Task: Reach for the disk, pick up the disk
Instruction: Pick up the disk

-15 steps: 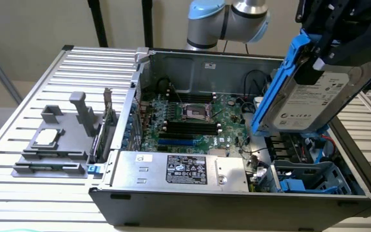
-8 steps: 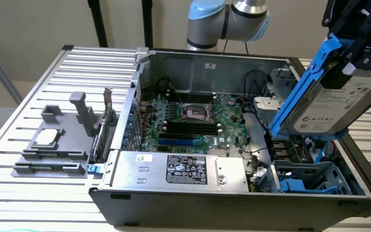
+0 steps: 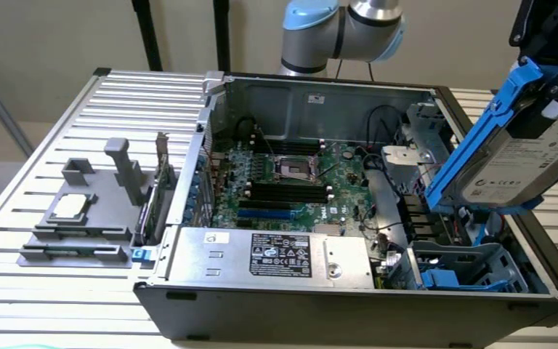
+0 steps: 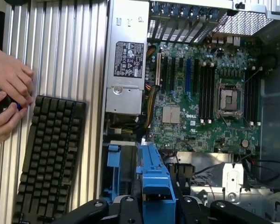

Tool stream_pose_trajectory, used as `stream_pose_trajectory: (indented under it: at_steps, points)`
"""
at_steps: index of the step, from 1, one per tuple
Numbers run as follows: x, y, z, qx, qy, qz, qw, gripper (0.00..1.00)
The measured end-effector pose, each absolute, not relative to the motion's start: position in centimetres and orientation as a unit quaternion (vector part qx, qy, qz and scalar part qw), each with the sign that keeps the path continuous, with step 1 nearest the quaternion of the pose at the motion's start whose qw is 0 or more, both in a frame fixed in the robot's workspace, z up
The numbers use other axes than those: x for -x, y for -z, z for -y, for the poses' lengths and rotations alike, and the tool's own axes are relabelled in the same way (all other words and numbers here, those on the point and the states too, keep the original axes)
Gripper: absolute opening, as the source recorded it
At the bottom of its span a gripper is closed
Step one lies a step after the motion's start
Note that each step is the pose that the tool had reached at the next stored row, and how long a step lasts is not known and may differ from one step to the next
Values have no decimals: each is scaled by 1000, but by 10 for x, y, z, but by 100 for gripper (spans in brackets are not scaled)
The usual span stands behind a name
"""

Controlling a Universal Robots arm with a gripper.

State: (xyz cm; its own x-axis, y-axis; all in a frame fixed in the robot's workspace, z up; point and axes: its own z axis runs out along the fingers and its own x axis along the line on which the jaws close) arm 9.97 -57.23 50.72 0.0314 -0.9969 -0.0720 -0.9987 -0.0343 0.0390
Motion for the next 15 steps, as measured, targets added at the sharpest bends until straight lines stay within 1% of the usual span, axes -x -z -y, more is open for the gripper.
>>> stream_pose_trajectory:
  at_steps: [15]
  points:
    - [-112,-504,576,703,-39,-710,12,33]
